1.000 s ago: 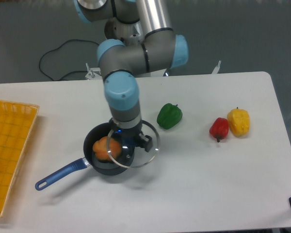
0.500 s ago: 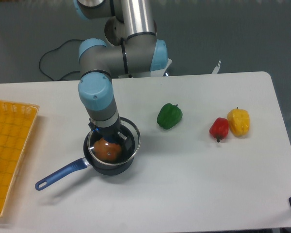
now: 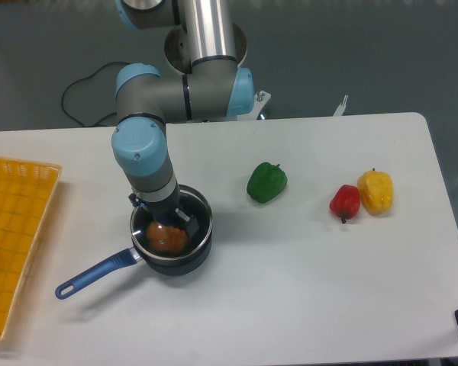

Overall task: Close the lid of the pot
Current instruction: 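Lower the glass lid onto the saucepan rim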

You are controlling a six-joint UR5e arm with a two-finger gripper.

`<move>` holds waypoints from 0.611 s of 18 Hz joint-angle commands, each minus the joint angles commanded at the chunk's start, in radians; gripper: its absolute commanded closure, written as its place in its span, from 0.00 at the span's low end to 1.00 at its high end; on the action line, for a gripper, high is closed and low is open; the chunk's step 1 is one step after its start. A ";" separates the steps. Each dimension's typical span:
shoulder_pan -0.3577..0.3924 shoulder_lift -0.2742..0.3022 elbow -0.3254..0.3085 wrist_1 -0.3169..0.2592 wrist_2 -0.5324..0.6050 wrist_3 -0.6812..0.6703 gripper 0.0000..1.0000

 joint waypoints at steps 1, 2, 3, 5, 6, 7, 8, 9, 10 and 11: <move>-0.002 -0.003 0.002 0.000 0.000 0.000 0.50; -0.003 -0.005 0.000 0.002 0.000 -0.002 0.49; -0.003 -0.009 0.000 0.002 0.000 -0.005 0.49; -0.005 -0.015 0.000 0.002 0.000 -0.009 0.49; -0.005 -0.018 0.002 0.002 0.000 -0.009 0.49; -0.005 -0.018 0.002 0.002 0.002 -0.012 0.49; -0.005 -0.018 0.002 0.002 0.002 -0.012 0.49; -0.005 -0.018 0.002 0.002 0.000 -0.014 0.49; -0.005 -0.018 0.002 0.002 0.002 -0.014 0.48; -0.005 -0.018 0.002 0.003 0.002 -0.015 0.49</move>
